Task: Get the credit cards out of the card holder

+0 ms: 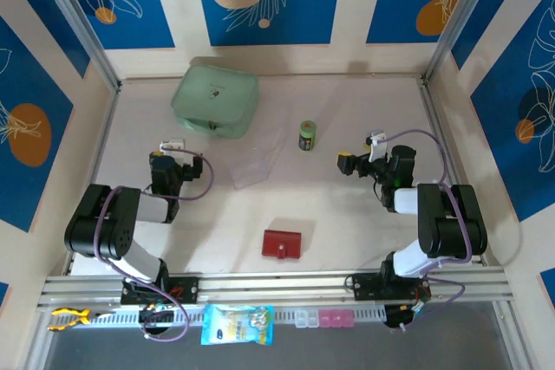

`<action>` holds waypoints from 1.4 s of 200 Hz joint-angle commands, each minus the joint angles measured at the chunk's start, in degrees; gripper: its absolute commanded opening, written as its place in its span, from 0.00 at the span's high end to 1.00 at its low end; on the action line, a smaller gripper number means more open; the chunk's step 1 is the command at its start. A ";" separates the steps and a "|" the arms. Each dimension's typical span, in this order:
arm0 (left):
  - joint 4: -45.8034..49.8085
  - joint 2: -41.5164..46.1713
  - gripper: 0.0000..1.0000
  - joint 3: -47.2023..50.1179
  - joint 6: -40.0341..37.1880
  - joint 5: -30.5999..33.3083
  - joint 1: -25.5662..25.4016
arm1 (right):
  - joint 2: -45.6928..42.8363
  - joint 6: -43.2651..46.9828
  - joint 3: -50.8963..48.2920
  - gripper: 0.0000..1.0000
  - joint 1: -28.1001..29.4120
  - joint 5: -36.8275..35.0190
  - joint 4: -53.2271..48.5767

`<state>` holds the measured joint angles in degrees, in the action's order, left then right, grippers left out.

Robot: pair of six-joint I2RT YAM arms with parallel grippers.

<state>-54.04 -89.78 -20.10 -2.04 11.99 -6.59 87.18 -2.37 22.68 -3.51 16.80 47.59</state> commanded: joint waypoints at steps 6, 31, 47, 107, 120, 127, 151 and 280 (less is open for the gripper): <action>-1.62 0.04 0.00 -0.63 -0.42 -1.00 0.63 | -0.34 0.97 -0.60 0.01 -0.18 0.88 1.61; -1.64 0.04 0.00 -0.63 -0.43 -1.00 0.66 | -0.34 1.00 -0.57 0.01 -0.18 0.87 1.57; -1.59 0.04 0.00 -0.64 -0.42 -1.00 0.62 | -0.33 0.98 -0.53 0.01 -0.21 0.87 1.58; -1.66 0.04 0.00 -0.63 -0.43 -1.00 0.68 | -0.27 0.39 -0.45 0.01 -0.35 0.09 1.54; -1.57 0.03 0.00 -0.61 -0.42 -1.03 0.69 | -0.15 -0.12 -0.27 0.01 -0.61 -0.37 1.45; -1.59 0.04 0.00 -0.64 -0.42 -1.00 0.63 | -0.08 -0.15 -0.28 0.01 -0.62 -0.37 1.49; -1.57 0.04 0.00 -0.64 -0.40 -1.00 0.64 | -0.08 -0.17 -0.35 0.01 -0.62 -0.36 1.52; 13.60 9.92 0.00 -4.00 -0.01 1.81 0.01 | -6.75 1.01 8.99 0.01 4.68 -11.83 -22.44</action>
<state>-47.44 -83.81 -21.52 -2.04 12.23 -6.61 83.20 -2.39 28.38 -0.40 8.84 34.94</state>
